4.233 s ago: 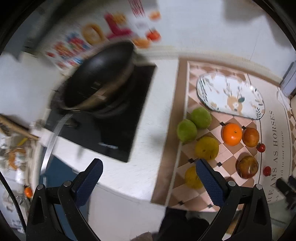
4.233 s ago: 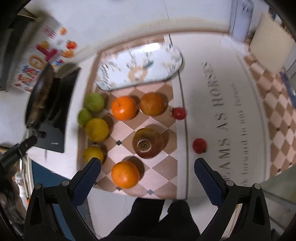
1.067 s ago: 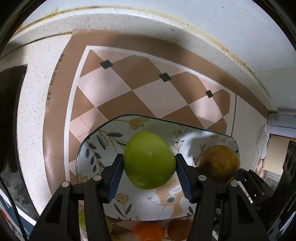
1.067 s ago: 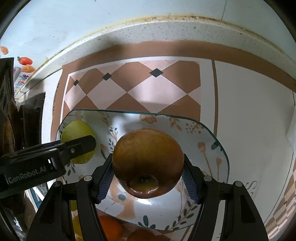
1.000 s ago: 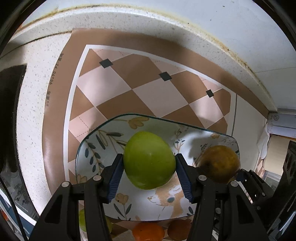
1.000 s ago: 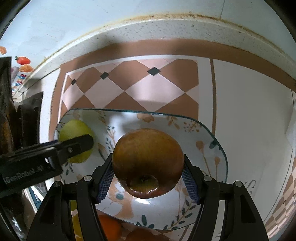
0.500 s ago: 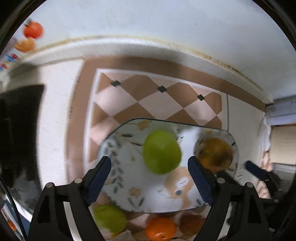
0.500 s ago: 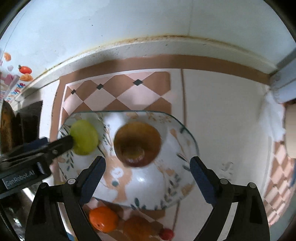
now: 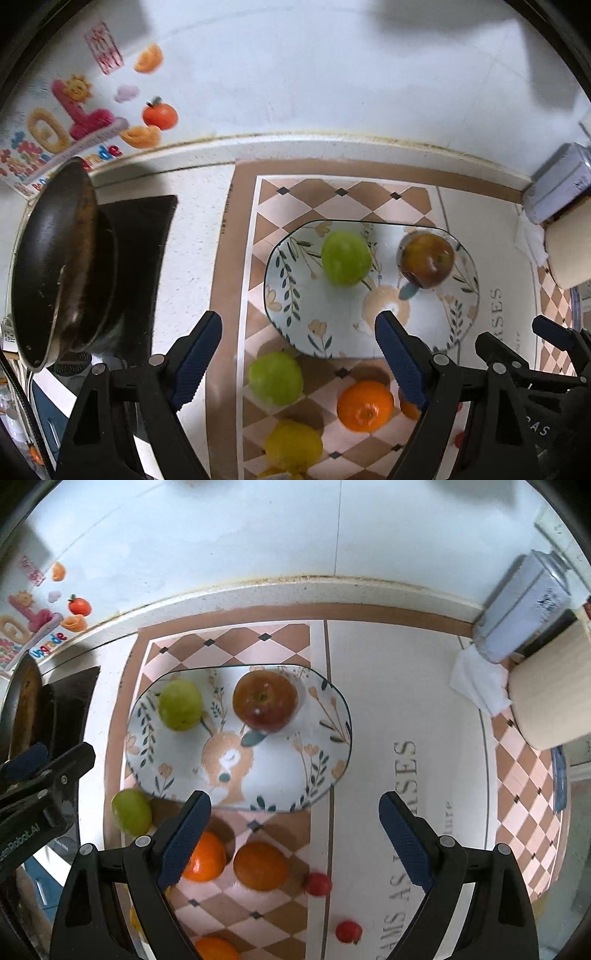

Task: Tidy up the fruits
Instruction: 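Lift both tools away from the plate, then grasp an orange with the right tool while the left tool grasps a yellow pear, then place the orange on the plate with the right tool while the left tool places the pear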

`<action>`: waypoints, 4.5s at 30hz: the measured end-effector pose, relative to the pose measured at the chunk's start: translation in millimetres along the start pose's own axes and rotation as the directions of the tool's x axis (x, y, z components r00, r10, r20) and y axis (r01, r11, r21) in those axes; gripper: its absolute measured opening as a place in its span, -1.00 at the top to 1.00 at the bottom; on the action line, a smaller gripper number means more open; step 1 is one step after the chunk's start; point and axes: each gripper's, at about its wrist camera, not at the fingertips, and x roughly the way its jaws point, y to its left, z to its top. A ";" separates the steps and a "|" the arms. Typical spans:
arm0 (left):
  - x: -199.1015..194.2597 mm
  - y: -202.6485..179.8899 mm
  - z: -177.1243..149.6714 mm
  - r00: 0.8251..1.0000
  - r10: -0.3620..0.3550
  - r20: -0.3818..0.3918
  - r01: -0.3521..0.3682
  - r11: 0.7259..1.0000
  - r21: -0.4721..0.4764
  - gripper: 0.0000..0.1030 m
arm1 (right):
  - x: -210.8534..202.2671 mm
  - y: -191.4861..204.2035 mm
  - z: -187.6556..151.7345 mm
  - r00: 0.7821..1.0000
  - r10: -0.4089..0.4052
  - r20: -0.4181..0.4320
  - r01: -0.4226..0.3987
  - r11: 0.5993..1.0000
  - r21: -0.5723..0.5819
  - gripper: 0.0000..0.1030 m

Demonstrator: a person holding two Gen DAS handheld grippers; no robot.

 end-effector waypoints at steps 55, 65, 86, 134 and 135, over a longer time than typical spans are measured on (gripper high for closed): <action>82.3 -7.7 -121.2 0.946 0.052 -0.319 -0.022 0.995 0.098 -0.77 | 33.1 7.0 -77.2 0.928 0.343 -0.142 -0.321 0.934 0.159 -0.75; 85.7 11.9 -122.0 0.952 0.017 -0.304 -0.008 1.000 0.029 -0.17 | 55.3 53.3 -39.8 0.922 0.299 -0.245 -0.314 0.949 -0.024 -0.64; 73.8 64.9 -135.3 0.955 -0.026 -0.295 -0.012 0.992 -0.127 -0.17 | 120.9 118.1 -49.9 0.911 0.066 -0.408 -0.214 0.920 -0.329 -0.28; 111.2 -16.3 43.2 0.881 -0.292 -0.372 0.240 0.954 -0.182 -0.17 | 130.1 30.6 40.6 0.927 0.205 -0.315 -0.235 0.970 -0.061 -0.29; 109.1 -16.5 43.9 0.886 -0.284 -0.367 0.234 0.957 -0.174 -0.17 | 129.9 28.1 38.9 0.924 0.206 -0.321 -0.235 0.970 -0.056 -0.43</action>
